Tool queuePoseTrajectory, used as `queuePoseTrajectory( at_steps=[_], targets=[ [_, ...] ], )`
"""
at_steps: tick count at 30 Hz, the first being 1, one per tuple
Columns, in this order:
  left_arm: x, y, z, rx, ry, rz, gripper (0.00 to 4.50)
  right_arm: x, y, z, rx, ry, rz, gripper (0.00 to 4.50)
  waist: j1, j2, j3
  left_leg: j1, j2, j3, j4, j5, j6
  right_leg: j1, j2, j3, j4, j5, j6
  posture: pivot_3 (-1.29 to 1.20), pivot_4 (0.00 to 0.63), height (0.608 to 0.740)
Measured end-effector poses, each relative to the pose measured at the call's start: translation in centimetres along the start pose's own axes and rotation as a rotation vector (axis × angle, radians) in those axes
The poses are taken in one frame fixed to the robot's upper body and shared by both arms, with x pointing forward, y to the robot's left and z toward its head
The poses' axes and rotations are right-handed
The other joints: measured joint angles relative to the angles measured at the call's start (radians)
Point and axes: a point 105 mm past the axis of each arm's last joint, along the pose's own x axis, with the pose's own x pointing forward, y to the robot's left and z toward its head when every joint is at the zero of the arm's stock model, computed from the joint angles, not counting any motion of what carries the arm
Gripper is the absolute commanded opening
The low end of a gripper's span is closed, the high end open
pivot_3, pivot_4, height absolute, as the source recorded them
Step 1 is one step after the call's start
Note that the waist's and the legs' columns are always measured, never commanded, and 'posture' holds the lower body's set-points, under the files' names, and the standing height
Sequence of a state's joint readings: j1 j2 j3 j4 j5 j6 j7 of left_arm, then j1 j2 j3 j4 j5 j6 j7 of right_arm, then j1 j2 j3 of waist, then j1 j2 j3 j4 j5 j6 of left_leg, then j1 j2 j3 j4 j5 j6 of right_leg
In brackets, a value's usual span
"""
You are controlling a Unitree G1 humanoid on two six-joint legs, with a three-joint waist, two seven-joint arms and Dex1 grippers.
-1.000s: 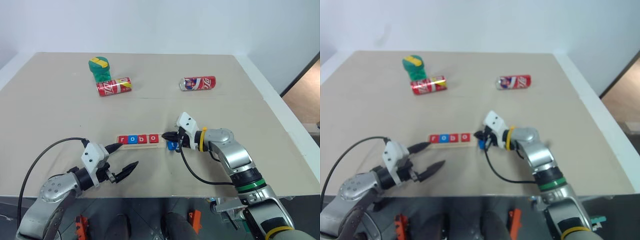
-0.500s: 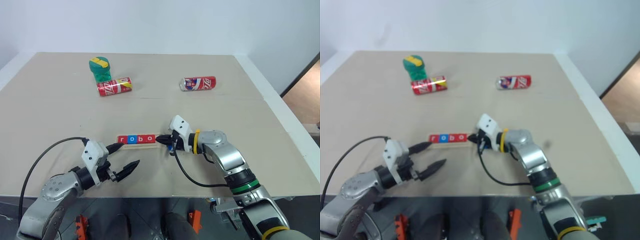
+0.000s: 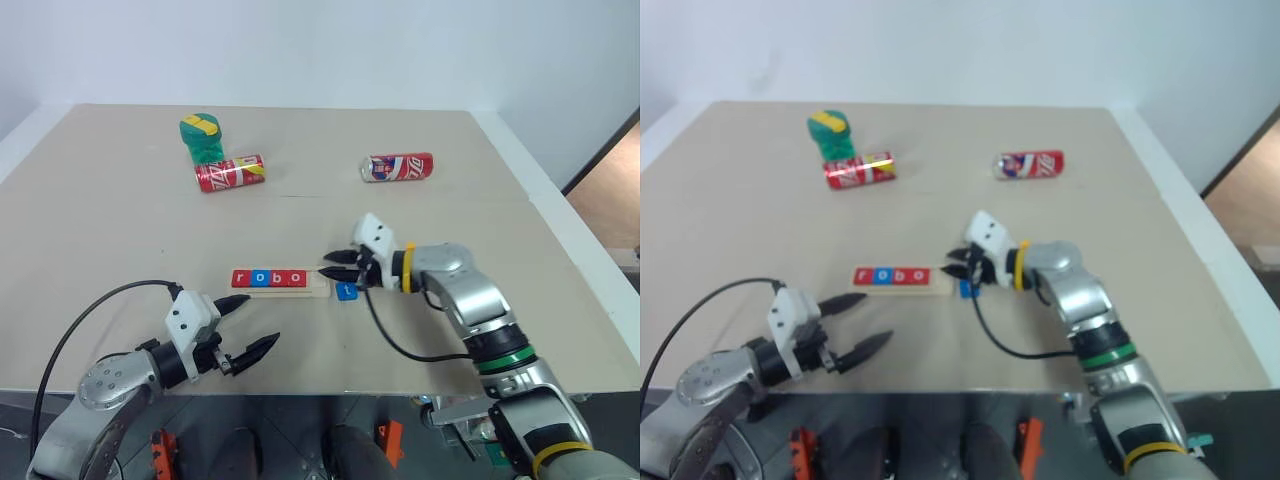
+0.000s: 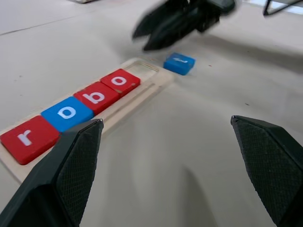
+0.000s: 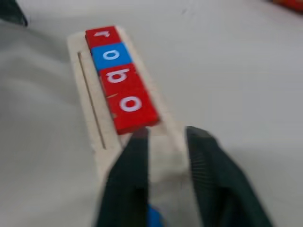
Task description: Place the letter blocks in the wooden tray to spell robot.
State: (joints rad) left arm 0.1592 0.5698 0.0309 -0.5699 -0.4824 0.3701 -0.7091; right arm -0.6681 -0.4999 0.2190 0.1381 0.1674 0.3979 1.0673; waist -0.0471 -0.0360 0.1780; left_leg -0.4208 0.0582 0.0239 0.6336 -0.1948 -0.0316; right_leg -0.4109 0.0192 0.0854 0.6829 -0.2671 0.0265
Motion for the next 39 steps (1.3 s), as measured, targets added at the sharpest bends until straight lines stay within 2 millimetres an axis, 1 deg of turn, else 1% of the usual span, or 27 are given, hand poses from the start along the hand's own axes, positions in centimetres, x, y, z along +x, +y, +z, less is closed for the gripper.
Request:
queuePoseTrajectory(
  at_steps=[1, 3, 5, 6, 8, 10, 12, 14, 19, 21, 22, 23, 24, 26, 27, 28, 30, 39],
  targets=[
    [0.0, -0.1, 0.1, 0.002, -0.001, -0.012, 4.5, -1.0, -0.1, -0.4, -0.006, 0.016, 0.032, 2.92, 0.001, 0.0, 0.0, 0.0, 0.0, 0.0, 0.0, 0.0, 0.0, 0.0, -0.001, 0.0, 0.0, 0.0, 0.0, 0.0, 0.15, 0.74],
    [0.1, -0.2, 0.2, 0.001, -0.003, -0.024, 4.5, -1.7, 0.1, -1.0, -0.007, 0.03, 0.074, 3.62, 0.0, 0.0, 0.0, 0.0, 0.0, 0.0, 0.0, 0.0, 0.0, 0.0, -0.001, 0.0, 0.0, 0.0, 0.0, 0.0, 0.15, 0.74],
    [0.2, -0.3, 0.3, 0.003, -0.006, -0.03, 4.5, -2.1, 0.6, -2.0, 0.001, 0.045, 0.131, 4.28, 0.0, 0.0, 0.0, 0.0, 0.0, 0.0, 0.0, 0.0, 0.0, 0.0, 0.0, 0.0, 0.0, 0.0, 0.0, 0.0, 0.15, 0.74],
    [0.2, -0.3, 0.4, 0.005, -0.007, -0.033, 4.5, -2.2, 1.0, -2.9, 0.015, 0.054, 0.165, 4.43, -0.001, 0.0, 0.0, 0.001, 0.0, 0.0, 0.0, 0.0, 0.0, 0.001, 0.0, 0.0, 0.0, 0.0, 0.0, 0.0, 0.15, 0.74],
    [0.3, -0.3, 0.4, 0.006, -0.008, -0.036, 4.5, -2.1, 1.2, -3.9, 0.03, 0.062, 0.187, 4.43, -0.004, 0.0, 0.0, 0.001, 0.001, 0.0, 0.0, 0.0, 0.0, 0.0, 0.001, 0.0, 0.0, 0.0, -0.001, 0.0, 0.15, 0.74],
    [0.3, -0.3, 0.4, 0.004, -0.006, -0.038, 4.5, -1.9, 1.1, -4.3, 0.023, 0.056, 0.188, 4.43, -0.004, 0.0, 0.0, 0.002, 0.001, 0.0, 0.0, 0.0, 0.0, 0.001, 0.001, 0.0, 0.0, 0.001, -0.001, 0.0, 0.15, 0.74],
    [0.3, -0.3, 0.3, 0.001, 0.0, -0.037, 4.5, -1.1, 0.9, -4.7, 0.017, 0.052, 0.175, 4.43, -0.004, 0.0, 0.0, 0.002, 0.001, 0.0, 0.0, 0.0, 0.0, 0.001, 0.002, 0.0, 0.0, 0.001, -0.001, 0.0, 0.15, 0.74],
    [0.3, -0.3, 0.3, 0.0, 0.001, -0.035, 4.5, -0.4, 0.5, -4.6, 0.007, 0.041, 0.142, 3.92, -0.004, 0.0, 0.0, 0.003, 0.001, 0.0, 0.0, 0.0, 0.0, 0.002, 0.002, 0.0, 0.0, 0.001, -0.002, 0.0, 0.15, 0.74],
    [0.0, -0.2, 0.0, -0.007, 0.01, -0.022, 4.5, 0.0, 0.2, -4.7, 0.025, 0.037, 0.095, 3.9, -0.003, 0.0, 0.0, 0.005, 0.001, 0.001, 0.0, 0.0, 0.0, 0.003, 0.001, 0.001, 0.0, 0.002, -0.001, 0.0, 0.15, 0.74],
    [-0.3, -0.2, -0.3, -0.016, 0.02, -0.007, 4.5, -0.3, 1.0, -4.9, 0.051, 0.029, 0.038, 3.9, -0.001, 0.0, -0.001, 0.005, 0.001, 0.001, 0.0, 0.0, 0.0, 0.004, 0.001, 0.001, 0.0, 0.001, -0.001, 0.0, 0.15, 0.74],
    [-0.3, -0.2, -0.3, -0.016, 0.021, -0.007, 4.5, -0.3, 1.1, -5.0, 0.054, 0.03, 0.035, 3.66, -0.001, 0.0, -0.001, 0.005, 0.001, 0.001, 0.0, 0.0, 0.0, 0.004, 0.001, 0.001, 0.0, 0.001, -0.001, 0.0, 0.15, 0.74],
    [-0.3, -0.2, -0.4, -0.018, 0.022, -0.004, 4.5, -0.3, 1.2, -5.0, 0.061, 0.031, 0.023, 3.66, -0.001, 0.001, -0.001, 0.005, 0.001, 0.001, 0.0, 0.0, 0.0, 0.004, 0.001, 0.001, 0.0, 0.001, -0.001, 0.0, 0.15, 0.74],
    [-0.3, -0.2, -0.3, -0.018, 0.022, -0.001, 4.5, -0.4, 1.4, -5.0, 0.066, 0.032, 0.011, 3.14, -0.001, 0.0, -0.001, 0.005, 0.001, 0.001, 0.0, 0.0, 0.0, 0.004, 0.001, 0.001, 0.0, 0.001, -0.001, 0.0, 0.15, 0.74],
    [-0.3, -0.2, -0.3, -0.017, 0.021, 0.001, 4.5, -0.5, 1.6, -5.0, 0.075, 0.034, -0.004, 2.58, 0.0, 0.0, -0.001, 0.005, 0.001, 0.001, 0.0, 0.0, 0.0, 0.004, 0.001, 0.0, 0.0, 0.001, -0.001, 0.0, 0.15, 0.74],
    [-0.4, -0.4, -0.1, -0.01, 0.016, 0.002, 4.5, -1.0, 3.2, -5.1, 0.113, 0.039, -0.075, 2.1, 0.001, 0.0, -0.002, 0.005, 0.0, 0.001, 0.0, 0.0, 0.0, 0.004, 0.0, 0.001, 0.0, 0.0, 0.0, 0.0, 0.15, 0.74],
    [-0.4, -0.4, -0.1, -0.012, 0.017, 0.004, 4.5, -1.0, 3.4, -5.1, 0.115, 0.037, -0.082, 1.68, 0.001, 0.0, -0.003, 0.006, 0.0, 0.001, 0.0, 0.0, 0.0, 0.005, 0.0, 0.001, 0.0, 0.0, 0.0, 0.0, 0.15, 0.74],
    [-0.4, -0.4, -0.1, -0.01, 0.017, 0.004, 4.5, -1.2, 3.7, -5.1, 0.133, 0.045, -0.127, 1.19, 0.0, -0.001, -0.003, 0.006, 0.0, 0.001, 0.0, 0.0, 0.0, 0.005, 0.0, 0.001, 0.0, 0.0, 0.0, 0.0, 0.15, 0.74],
    [-0.2, -0.2, 0.1, 0.004, 0.011, 0.002, 4.5, -1.4, 4.1, -5.0, 0.153, 0.062, -0.21, 1.19, 0.0, -0.002, -0.004, 0.006, -0.001, 0.002, 0.0, 0.0, 0.0, 0.004, -0.001, 0.001, 0.0, -0.001, -0.001, 0.0, 0.15, 0.74]
  ],
)
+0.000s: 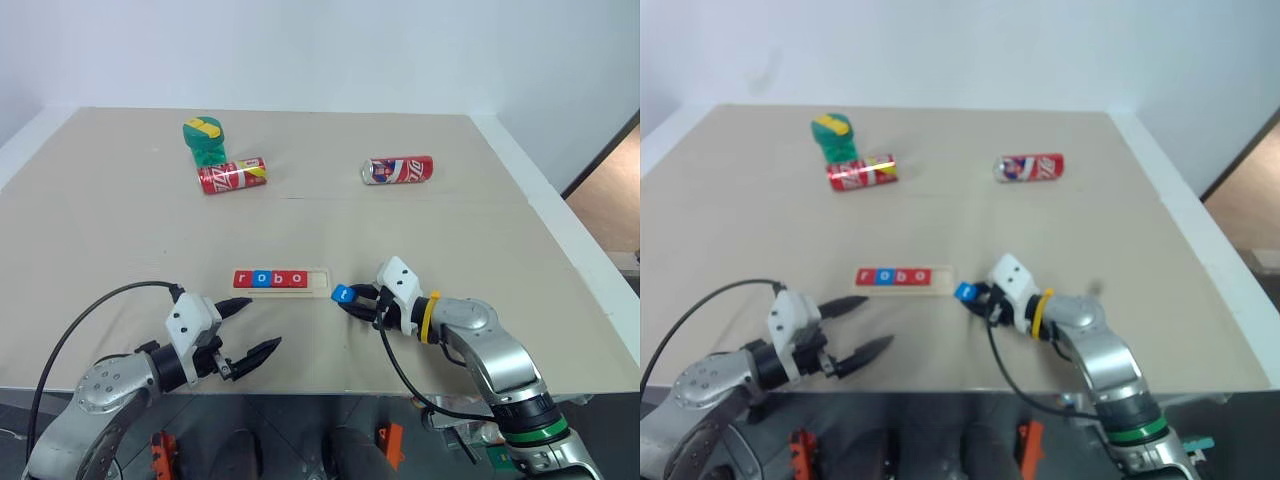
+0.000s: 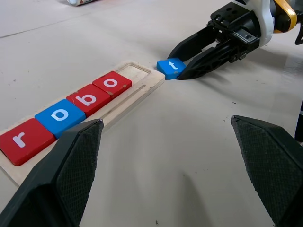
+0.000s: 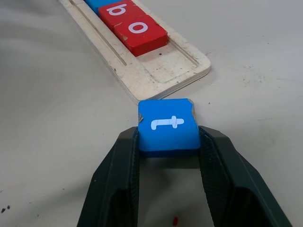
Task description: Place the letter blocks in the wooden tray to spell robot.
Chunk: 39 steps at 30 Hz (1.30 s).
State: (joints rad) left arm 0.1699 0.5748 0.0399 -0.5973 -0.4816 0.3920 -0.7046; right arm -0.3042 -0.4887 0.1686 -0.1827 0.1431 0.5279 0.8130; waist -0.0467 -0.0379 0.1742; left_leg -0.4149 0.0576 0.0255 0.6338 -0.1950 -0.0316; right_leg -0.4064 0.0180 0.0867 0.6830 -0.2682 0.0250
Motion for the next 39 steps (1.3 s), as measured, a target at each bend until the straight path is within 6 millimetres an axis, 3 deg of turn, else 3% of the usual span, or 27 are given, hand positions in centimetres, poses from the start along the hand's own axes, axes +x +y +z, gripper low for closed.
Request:
queuePoseTrajectory(
  at_steps=[4, 7, 9, 11, 17, 23, 39],
  targets=[
    [0.3, 0.4, 0.3, 0.005, -0.016, 0.019, 4.5, 0.5, -1.5, 0.9, 0.001, 0.004, 0.001, 1.19, -0.001, 0.001, 0.001, 0.0, 0.0, 0.002, 0.001, 0.001, 0.001, -0.001, 0.0, 0.002, 0.0, 0.001, -0.002, 0.0, 0.15, 0.74],
    [0.3, 0.8, 0.1, 0.004, -0.013, 0.038, 4.5, 0.7, -3.2, 3.4, -0.057, -0.028, 0.045, 1.19, -0.006, 0.002, 0.002, 0.0, 0.0, 0.003, 0.001, 0.001, 0.001, -0.002, 0.001, 0.003, 0.0, 0.003, -0.002, 0.0, 0.15, 0.74],
    [0.3, 0.8, 0.0, 0.001, -0.01, 0.04, 4.5, 1.0, -3.4, 5.3, -0.125, -0.061, 0.099, 1.19, -0.005, 0.001, 0.002, 0.0, 0.001, 0.002, 0.001, 0.001, 0.001, -0.001, 0.002, 0.003, 0.0, 0.003, 0.0, 0.0, 0.15, 0.74],
    [0.4, 0.8, 0.0, 0.001, -0.011, 0.04, 4.5, 1.6, -3.0, 5.7, -0.163, -0.059, 0.172, 1.19, -0.004, 0.001, 0.002, 0.0, 0.001, 0.002, 0.0, 0.001, 0.002, -0.002, 0.002, 0.002, 0.0, 0.002, 0.001, 0.0, 0.15, 0.74],
    [0.4, 0.8, 0.1, 0.007, -0.024, 0.048, 4.5, 3.0, -2.2, 4.3, -0.197, -0.009, 0.312, 1.19, -0.001, 0.002, 0.003, -0.003, 0.0, 0.001, -0.001, -0.001, 0.002, -0.003, 0.001, 0.002, 0.0, 0.0, 0.001, 0.0, 0.15, 0.74],
    [0.3, 0.8, -0.2, 0.0, -0.02, 0.073, 4.5, 4.1, -2.4, 4.6, -0.229, -0.022, 0.331, 1.19, -0.001, 0.002, 0.003, -0.003, 0.0, 0.001, -0.001, -0.001, 0.001, -0.003, 0.001, 0.001, 0.0, 0.0, 0.001, 0.0, 0.15, 0.74],
    [0.1, 0.6, -0.4, 0.0, -0.009, 0.071, 4.5, 4.7, -2.0, 3.8, -0.249, -0.003, 0.377, 1.19, -0.001, 0.002, 0.003, -0.002, 0.001, 0.001, 0.0, -0.001, 0.001, -0.002, 0.001, 0.001, 0.0, 0.001, 0.001, 0.0, 0.15, 0.74]
  ],
)
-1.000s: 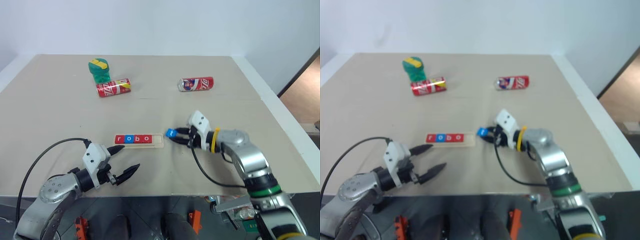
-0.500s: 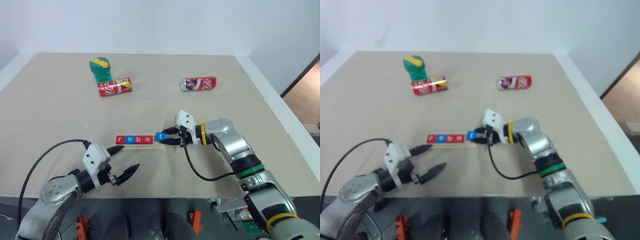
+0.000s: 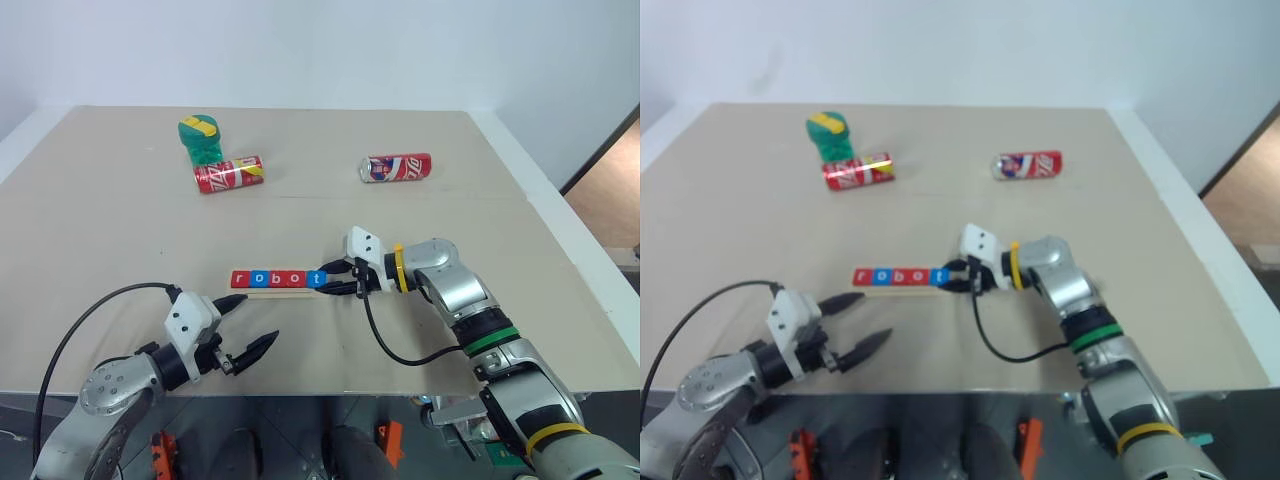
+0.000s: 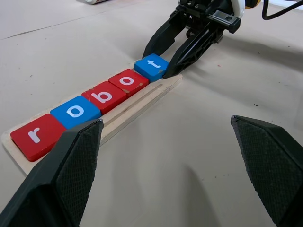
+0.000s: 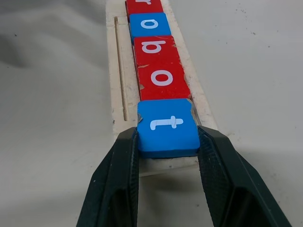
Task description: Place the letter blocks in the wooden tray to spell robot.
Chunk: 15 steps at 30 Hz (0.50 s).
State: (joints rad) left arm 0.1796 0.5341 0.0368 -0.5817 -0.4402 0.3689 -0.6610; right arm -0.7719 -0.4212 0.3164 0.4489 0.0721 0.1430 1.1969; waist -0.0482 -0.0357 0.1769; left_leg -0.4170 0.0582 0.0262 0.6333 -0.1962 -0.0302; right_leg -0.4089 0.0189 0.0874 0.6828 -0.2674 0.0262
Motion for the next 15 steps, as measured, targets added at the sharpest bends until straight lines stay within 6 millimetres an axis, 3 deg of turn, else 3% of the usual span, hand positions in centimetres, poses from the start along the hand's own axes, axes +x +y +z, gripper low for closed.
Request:
queuePoseTrajectory(
  at_steps=[3, 4, 15],
  targets=[
    [0.02, 0.02, 0.03, 0.001, -0.001, 0.0, 4.5, 0.14, -0.22, 0.09, 0.001, 0.001, 0.0, 1.19, 0.0, 0.0, 0.0, 0.0, 0.0, 0.0, 0.0, 0.0, 0.0, 0.0, 0.0, 0.0, 0.0, 0.0, 0.0, 0.0, 0.15, 0.74],
    [0.02, 0.03, 0.04, 0.002, -0.001, 0.001, 4.5, 0.16, -0.27, 0.08, 0.0, 0.001, -0.001, 1.69, 0.0, 0.0, 0.0, 0.0, 0.0, 0.0, 0.0, 0.0, 0.0, 0.0, 0.0, 0.0, 0.0, 0.0, 0.0, 0.0, 0.15, 0.74],
    [0.02, 0.06, 0.03, 0.002, -0.001, 0.004, 4.5, 0.21, -0.53, 0.08, 0.003, 0.001, -0.003, 1.69, 0.0, 0.0, 0.0, 0.0, 0.0, 0.0, 0.0, 0.0, 0.0, 0.0, 0.0, 0.0, 0.0, 0.0, 0.0, 0.0, 0.15, 0.74]
  ],
)
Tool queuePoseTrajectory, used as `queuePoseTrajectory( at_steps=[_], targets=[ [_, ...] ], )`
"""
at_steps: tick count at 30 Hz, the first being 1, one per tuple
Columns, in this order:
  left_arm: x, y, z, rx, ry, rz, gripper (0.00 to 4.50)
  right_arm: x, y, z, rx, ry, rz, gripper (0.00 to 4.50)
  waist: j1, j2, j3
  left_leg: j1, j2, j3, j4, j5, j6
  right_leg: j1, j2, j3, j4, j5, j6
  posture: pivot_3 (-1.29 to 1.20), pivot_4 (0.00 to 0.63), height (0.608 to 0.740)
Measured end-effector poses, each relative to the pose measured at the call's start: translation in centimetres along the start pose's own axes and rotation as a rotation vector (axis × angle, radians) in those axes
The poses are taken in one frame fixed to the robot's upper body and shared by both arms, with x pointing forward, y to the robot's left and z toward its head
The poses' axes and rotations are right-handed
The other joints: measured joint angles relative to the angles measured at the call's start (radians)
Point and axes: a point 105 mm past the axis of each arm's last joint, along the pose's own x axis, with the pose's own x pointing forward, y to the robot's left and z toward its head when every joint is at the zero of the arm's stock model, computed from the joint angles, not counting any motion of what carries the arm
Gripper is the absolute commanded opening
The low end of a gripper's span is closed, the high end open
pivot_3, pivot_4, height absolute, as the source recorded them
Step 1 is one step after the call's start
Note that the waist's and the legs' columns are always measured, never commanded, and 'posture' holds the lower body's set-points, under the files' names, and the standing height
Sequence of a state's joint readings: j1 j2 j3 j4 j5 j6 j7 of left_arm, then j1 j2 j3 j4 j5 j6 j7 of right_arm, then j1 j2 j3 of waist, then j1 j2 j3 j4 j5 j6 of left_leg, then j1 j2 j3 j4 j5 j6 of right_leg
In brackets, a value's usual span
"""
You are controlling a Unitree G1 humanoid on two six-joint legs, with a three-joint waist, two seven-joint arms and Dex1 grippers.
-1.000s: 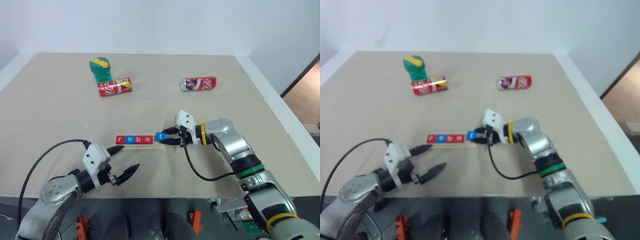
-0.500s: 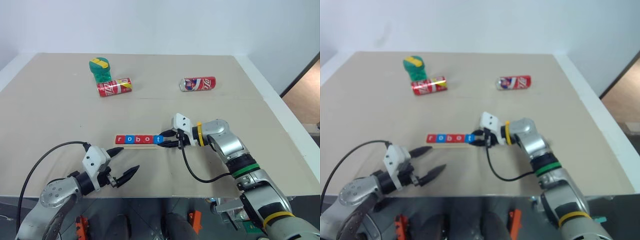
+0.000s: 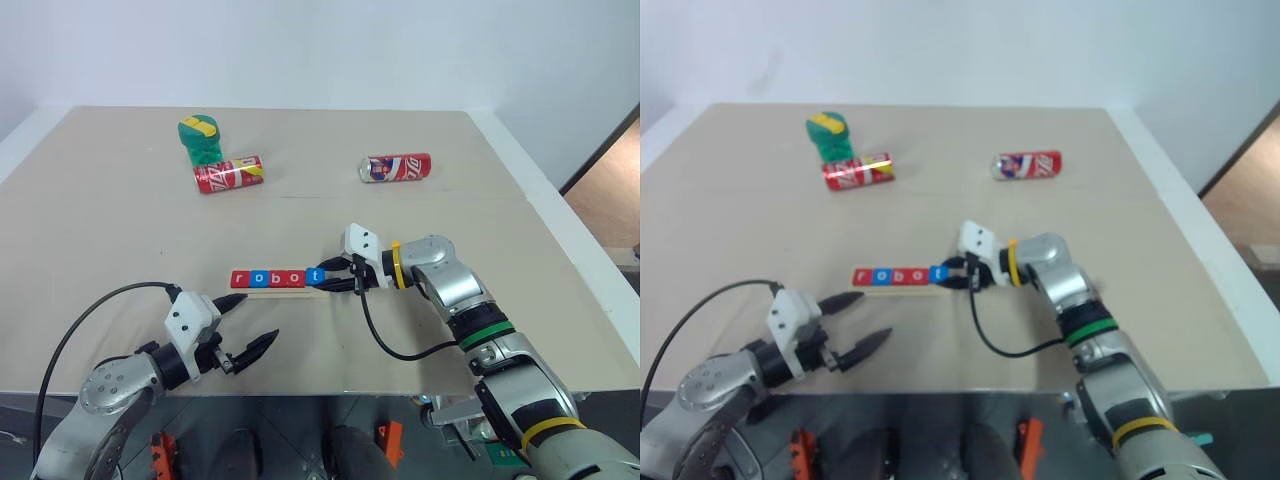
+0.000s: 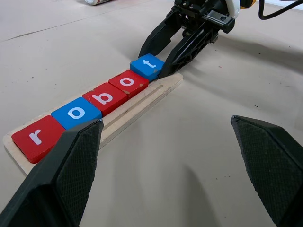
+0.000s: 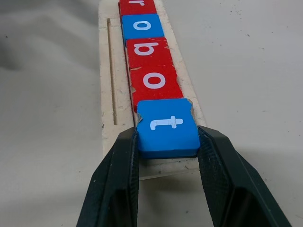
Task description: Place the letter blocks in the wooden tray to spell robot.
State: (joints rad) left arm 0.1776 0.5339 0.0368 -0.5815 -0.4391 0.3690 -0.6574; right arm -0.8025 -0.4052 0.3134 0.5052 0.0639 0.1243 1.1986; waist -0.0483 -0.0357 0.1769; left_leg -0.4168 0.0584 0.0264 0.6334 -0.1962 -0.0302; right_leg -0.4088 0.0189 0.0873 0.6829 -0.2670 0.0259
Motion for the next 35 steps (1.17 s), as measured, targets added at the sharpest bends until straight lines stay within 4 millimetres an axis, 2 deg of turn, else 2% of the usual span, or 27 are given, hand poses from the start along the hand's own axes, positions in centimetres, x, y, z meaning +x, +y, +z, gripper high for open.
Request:
queuePoseTrajectory(
  at_steps=[3, 5, 7, 10, 11, 12, 13, 15, 16, 18, 22, 24, 27, 29, 31, 32, 33, 35],
  targets=[
    [0.0, 0.0, 0.0, 0.0, 0.0, 0.001, 4.5, 0.0, 0.0, 0.0, 0.004, 0.0, 0.001, 1.69, 0.0, 0.0, 0.0, 0.0, 0.0, 0.0, 0.0, 0.0, 0.0, 0.0, 0.0, 0.0, 0.0, 0.0, 0.0, 0.0, 0.15, 0.74],
    [0.0, 0.1, 0.0, 0.001, -0.001, 0.001, 4.5, 0.0, 0.0, 0.0, 0.01, 0.0, 0.002, 2.25, 0.0, 0.0, 0.0, 0.0, 0.0, 0.0, 0.0, 0.0, 0.0, 0.0, 0.0, 0.0, 0.0, 0.0, 0.0, 0.0, 0.15, 0.74],
    [0.1, 0.1, 0.2, 0.004, -0.006, 0.002, 4.5, 0.0, 0.1, 0.0, 0.026, 0.0, 0.012, 2.6, 0.0, 0.0, 0.0, 0.0, 0.0, 0.0, 0.0, 0.0, 0.0, 0.0, 0.0, 0.0, 0.0, 0.0, 0.0, 0.0, 0.15, 0.74],
    [0.4, 0.7, 0.8, 0.002, -0.039, 0.035, 4.5, 0.1, 0.0, 0.1, 0.05, -0.001, 0.013, 2.6, 0.0, 0.0, 0.0, 0.0, 0.0, 0.0, 0.0, 0.0, 0.0, 0.0, 0.0, 0.0, 0.0, 0.0, 0.0, 0.0, 0.15, 0.74],
    [0.4, 0.8, 0.8, -0.001, -0.044, 0.041, 4.5, 0.1, 0.0, 0.1, 0.05, -0.001, 0.012, 2.73, 0.0, 0.0, 0.0, 0.0, 0.0, 0.0, 0.0, 0.0, 0.0, 0.0, 0.0, 0.0, 0.0, 0.0, 0.0, 0.0, 0.15, 0.74],
    [0.4, 0.9, 0.9, -0.006, -0.049, 0.053, 4.5, 0.1, -0.1, 0.2, 0.051, 0.0, 0.011, 3.11, 0.0, 0.0, 0.0, 0.0, 0.0, 0.0, 0.0, 0.0, 0.0, 0.0, 0.0, 0.0, 0.0, 0.0, 0.0, 0.0, 0.15, 0.74],
    [0.4, 0.9, 0.9, -0.008, -0.051, 0.055, 4.5, 0.1, -0.1, 0.2, 0.051, 0.0, 0.01, 3.25, 0.0, 0.0, 0.0, 0.0, 0.0, 0.0, 0.0, 0.0, 0.0, 0.0, 0.0, 0.0, 0.0, 0.0, 0.0, 0.0, 0.15, 0.74],
    [0.4, 1.0, 0.9, -0.027, -0.061, 0.061, 4.5, 0.1, -0.1, 0.1, 0.058, 0.002, 0.008, 4.24, 0.0, 0.0, 0.0, 0.0, 0.0, 0.0, 0.0, 0.0, 0.0, 0.0, 0.0, 0.0, 0.0, 0.0, 0.0, 0.0, 0.15, 0.74],
    [0.4, 1.0, 0.9, -0.028, -0.061, 0.06, 4.5, 0.0, -0.1, 0.1, 0.058, 0.003, 0.008, 4.42, 0.0, 0.0, 0.0, 0.0, 0.0, 0.0, 0.0, 0.0, 0.0, 0.0, 0.0, 0.0, 0.0, 0.0, 0.0, 0.0, 0.15, 0.74],
    [0.4, 1.0, 0.9, -0.029, -0.06, 0.058, 4.5, -0.3, -0.5, 0.2, 0.079, -0.005, -0.021, 4.48, 0.0, 0.0, 0.0, 0.0, 0.0, 0.0, 0.0, 0.0, 0.0, 0.0, 0.0, 0.0, 0.0, 0.0, 0.0, 0.0, 0.15, 0.74],
    [0.0, 0.7, 0.2, -0.044, -0.039, 0.055, 4.5, -2.3, -1.6, 2.3, 0.145, -0.107, -0.115, 4.48, 0.0, 0.001, 0.0, -0.001, 0.0, -0.001, 0.0, 0.0, 0.0, 0.0, 0.0, 0.0, 0.0, -0.001, 0.0, 0.0, 0.15, 0.74],
    [-0.2, 0.6, 0.0, -0.06, -0.033, 0.052, 4.5, -3.2, -1.3, 2.9, 0.175, -0.151, -0.154, 4.48, 0.0, 0.0, 0.0, -0.002, 0.0, -0.002, 0.0, 0.0, -0.001, 0.0, 0.0, -0.001, 0.0, -0.001, 0.0, 0.0, 0.15, 0.74],
    [-0.6, 0.7, -0.2, -0.097, -0.029, 0.058, 4.5, -3.8, -0.4, 1.6, 0.304, -0.183, -0.234, 4.48, 0.002, 0.001, 0.0, -0.003, -0.001, -0.004, 0.0, 0.0, -0.001, -0.001, -0.001, -0.002, 0.0, -0.002, 0.001, 0.0, 0.15, 0.74],
    [-0.7, 0.9, -0.1, -0.108, -0.036, 0.073, 4.5, -4.4, -0.5, 0.6, 0.362, -0.184, -0.3, 4.48, 0.001, 0.001, 0.001, -0.003, -0.001, -0.004, 0.0, 0.0, -0.001, -0.001, -0.001, -0.002, 0.0, -0.002, 0.001, 0.0, 0.15, 0.74],
    [-1.1, 1.9, 0.2, -0.093, -0.041, 0.12, 4.5, -6.1, -1.0, -0.3, 0.399, -0.203, -0.398, 4.48, 0.001, 0.001, 0.001, -0.003, -0.002, -0.003, 0.001, 0.0, -0.001, 0.0, -0.001, -0.002, 0.0, -0.001, 0.002, 0.0, 0.15, 0.74],
    [-1.8, 3.3, 0.4, -0.063, -0.032, 0.172, 4.5, -8.0, -1.1, -1.4, 0.422, -0.204, -0.455, 4.48, 0.004, 0.001, 0.001, -0.003, -0.002, -0.004, 0.002, 0.0, -0.001, 0.0, -0.001, -0.002, 0.0, -0.001, 0.002, 0.0, 0.15, 0.74],
    [-2.2, 4.0, 0.2, -0.051, -0.016, 0.197, 4.5, -8.6, -1.1, -1.9, 0.426, -0.195, -0.473, 4.48, 0.005, 0.001, 0.001, -0.003, -0.002, -0.004, 0.002, 0.0, 0.0, 0.0, -0.001, -0.003, 0.0, -0.001, 0.002, 0.0, 0.15, 0.74],
    [-4.1, 7.6, -0.5, -0.008, 0.067, 0.28, 4.5, -11.2, -1.1, -3.2, 0.381, -0.142, -0.496, 4.48, 0.003, 0.003, 0.002, -0.003, -0.003, -0.003, 0.002, 0.001, 0.001, -0.001, -0.001, -0.003, 0.0, -0.001, 0.0, 0.0, 0.15, 0.74]
  ],
)
